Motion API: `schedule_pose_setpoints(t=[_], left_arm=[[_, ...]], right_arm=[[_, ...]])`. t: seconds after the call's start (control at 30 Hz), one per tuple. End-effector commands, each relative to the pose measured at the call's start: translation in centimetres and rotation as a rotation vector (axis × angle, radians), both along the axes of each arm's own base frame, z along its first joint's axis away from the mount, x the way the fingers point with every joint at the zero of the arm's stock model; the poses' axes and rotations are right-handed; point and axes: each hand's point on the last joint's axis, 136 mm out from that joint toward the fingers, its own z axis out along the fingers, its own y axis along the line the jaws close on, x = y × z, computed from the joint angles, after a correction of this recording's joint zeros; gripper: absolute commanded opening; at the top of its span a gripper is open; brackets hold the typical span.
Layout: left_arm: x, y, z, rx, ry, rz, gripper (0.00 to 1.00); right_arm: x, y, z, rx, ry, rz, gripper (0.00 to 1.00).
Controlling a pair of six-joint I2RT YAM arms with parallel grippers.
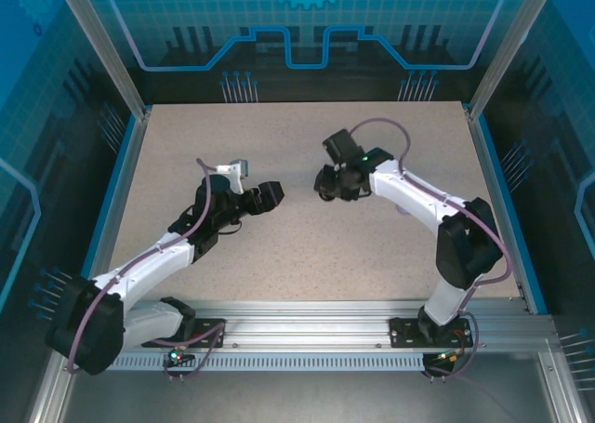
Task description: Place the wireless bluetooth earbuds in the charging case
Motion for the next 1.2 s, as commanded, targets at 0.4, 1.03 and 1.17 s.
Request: schedule_pose_setpoints(t=[0.4, 1.03, 1.17], left_arm=[[1.9, -5.5, 2.0, -0.16, -0.211, -0.118, 0.93], [5.1, -7.3, 1.5, -0.215, -0.21, -0.097, 0.6], [5.6, -7.6, 1.3, -0.225, -0.212, -0.091, 0.53]], right_arm=[[3.1, 4.5, 3.5, 0.433, 0.115, -0.324, 0.28], [1.9, 6.1, 3.9, 0.485, 0.131, -0.317, 0.28], [1.7, 6.1, 3.9, 0.49, 0.13, -0.314, 0.28]])
